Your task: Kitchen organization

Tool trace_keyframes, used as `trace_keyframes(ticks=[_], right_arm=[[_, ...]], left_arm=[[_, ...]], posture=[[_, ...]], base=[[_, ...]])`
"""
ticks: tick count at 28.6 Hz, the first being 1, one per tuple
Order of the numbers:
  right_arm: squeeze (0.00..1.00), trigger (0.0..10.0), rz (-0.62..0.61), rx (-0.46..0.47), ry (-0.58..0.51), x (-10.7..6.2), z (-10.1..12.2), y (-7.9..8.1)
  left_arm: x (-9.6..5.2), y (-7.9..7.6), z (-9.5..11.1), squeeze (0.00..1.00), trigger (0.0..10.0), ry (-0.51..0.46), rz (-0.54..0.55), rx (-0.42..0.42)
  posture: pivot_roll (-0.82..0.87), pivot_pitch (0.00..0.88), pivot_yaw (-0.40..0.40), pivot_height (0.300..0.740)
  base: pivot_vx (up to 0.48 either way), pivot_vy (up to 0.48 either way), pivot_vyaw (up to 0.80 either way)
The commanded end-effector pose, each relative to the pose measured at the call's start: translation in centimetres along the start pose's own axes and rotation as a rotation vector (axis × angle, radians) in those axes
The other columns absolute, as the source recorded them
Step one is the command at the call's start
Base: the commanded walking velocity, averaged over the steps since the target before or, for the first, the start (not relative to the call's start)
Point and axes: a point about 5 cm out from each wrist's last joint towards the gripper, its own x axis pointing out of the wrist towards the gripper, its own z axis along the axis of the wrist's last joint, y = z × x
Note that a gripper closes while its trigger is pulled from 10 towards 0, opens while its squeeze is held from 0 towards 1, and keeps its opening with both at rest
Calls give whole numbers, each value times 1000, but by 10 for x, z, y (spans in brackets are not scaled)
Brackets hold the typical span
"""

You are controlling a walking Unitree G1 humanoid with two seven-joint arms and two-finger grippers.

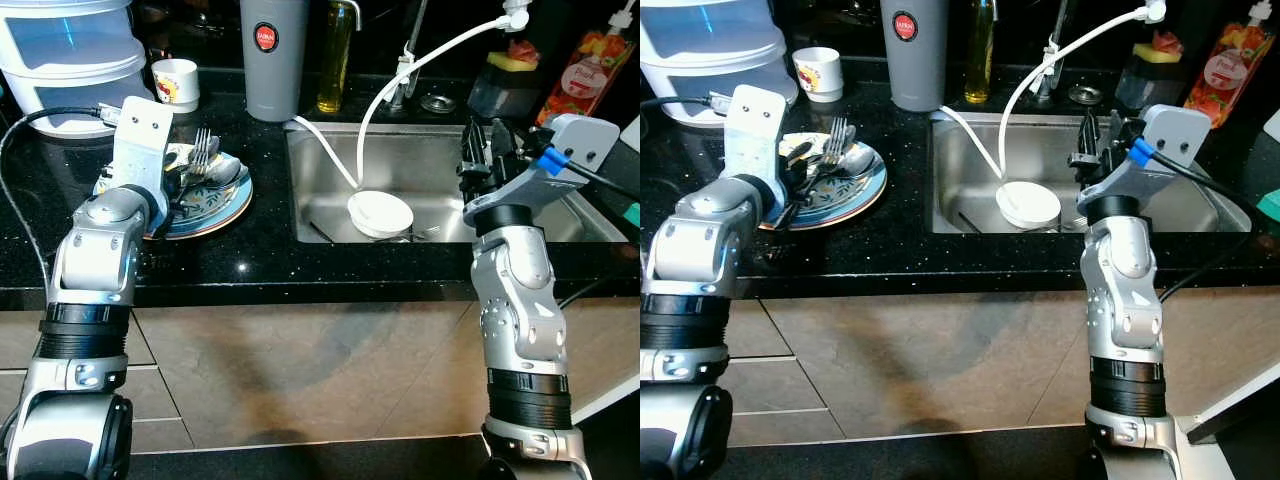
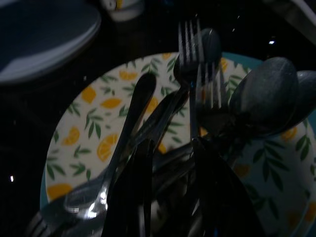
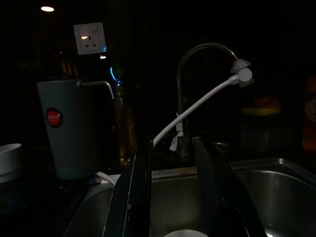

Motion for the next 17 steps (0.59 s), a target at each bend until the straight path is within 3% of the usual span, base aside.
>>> trace_keyframes(ticks=[1, 5, 14, 15, 16, 17], right_arm=[[0, 10000, 0, 3, 7, 0, -2, -2], [0, 10000, 2, 4, 7, 0, -2, -1], [0, 10000, 3, 4, 8, 0, -2, -1], [0, 10000, 3, 4, 8, 0, -2, -1], [0, 10000, 3, 4, 8, 0, -2, -1], [0, 10000, 4, 4, 7, 0, -2, -1]], left_arm=[[-2, -7, -5, 0, 10000, 27, -33, -40], [-3, -16, -7, 0, 10000, 37, -89, -95], [-5, -20, -10, 0, 10000, 52, -105, -103], [-5, -17, -14, 0, 6275, 73, -90, -113], [-5, -17, -14, 0, 6275, 73, -90, -113], [-5, -16, -16, 0, 4902, 82, -82, -115]], posture=[[95, 32, -28, 740], [94, 31, -29, 740], [91, 29, -30, 740], [92, 29, -31, 740], [92, 29, -31, 740], [92, 29, -31, 740]], base=[[0, 0, 0], [0, 0, 0], [0, 0, 0], [0, 0, 0], [0, 0, 0], [0, 0, 0]])
